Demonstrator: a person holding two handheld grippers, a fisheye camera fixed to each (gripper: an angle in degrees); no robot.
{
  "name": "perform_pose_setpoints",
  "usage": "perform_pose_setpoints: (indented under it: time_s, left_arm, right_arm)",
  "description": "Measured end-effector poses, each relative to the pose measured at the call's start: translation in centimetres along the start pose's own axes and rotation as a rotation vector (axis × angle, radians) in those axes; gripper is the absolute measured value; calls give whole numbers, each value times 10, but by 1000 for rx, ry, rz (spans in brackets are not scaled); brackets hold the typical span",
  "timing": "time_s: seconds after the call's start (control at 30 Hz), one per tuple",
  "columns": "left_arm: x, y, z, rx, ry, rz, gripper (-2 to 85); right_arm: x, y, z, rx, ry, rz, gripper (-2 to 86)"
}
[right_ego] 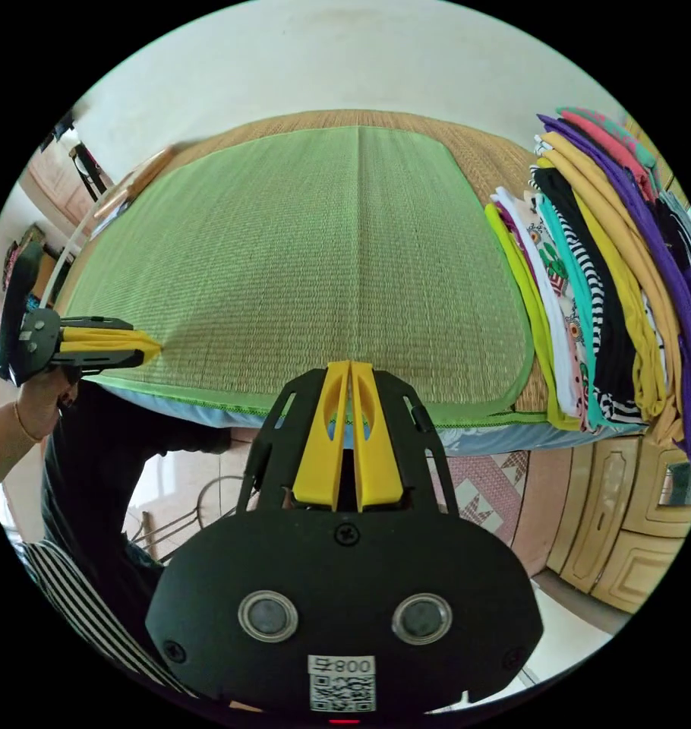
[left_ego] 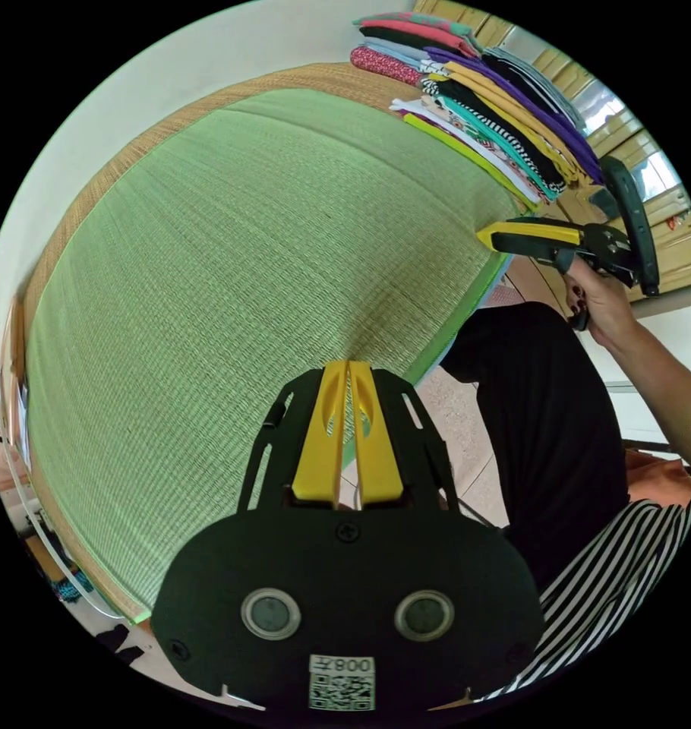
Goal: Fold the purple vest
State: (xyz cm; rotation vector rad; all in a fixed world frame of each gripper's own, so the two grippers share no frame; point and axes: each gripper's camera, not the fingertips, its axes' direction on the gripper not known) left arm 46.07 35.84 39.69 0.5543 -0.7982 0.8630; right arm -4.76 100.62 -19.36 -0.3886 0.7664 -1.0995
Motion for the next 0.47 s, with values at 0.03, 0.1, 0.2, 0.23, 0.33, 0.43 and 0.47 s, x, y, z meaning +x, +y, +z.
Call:
perform_pose_setpoints:
  time_s: [0.03, 0.1, 0.2, 0.23, 0.33, 0.43, 0.47]
  left_arm:
    - [-4, 5, -4, 21, 16, -5, 2]
    - [-13, 12, -9, 54, 52, -26, 2]
    - [-32, 22, -20, 84, 138, -69, 2]
    - [-38, 24, -26, 78, 165, -75, 1]
    - [-38, 21, -46, 65, 336, 33, 1]
    - [-18, 19, -82, 108, 442, 183, 1]
    - [-5, 19, -96, 117, 499, 249, 1]
  right_arm:
    - [5, 9, -3, 8, 25, -3, 1]
    - [14, 21, -6, 12, 54, 6, 1]
    - [46, 38, -13, -42, 14, 94, 1]
    - [62, 49, -20, -58, -64, 124, 0]
    - [95, 94, -67, 50, -176, 182, 1]
    - [118, 165, -136, 215, -200, 236, 1]
    - [126, 199, -164, 286, -212, 261, 1]
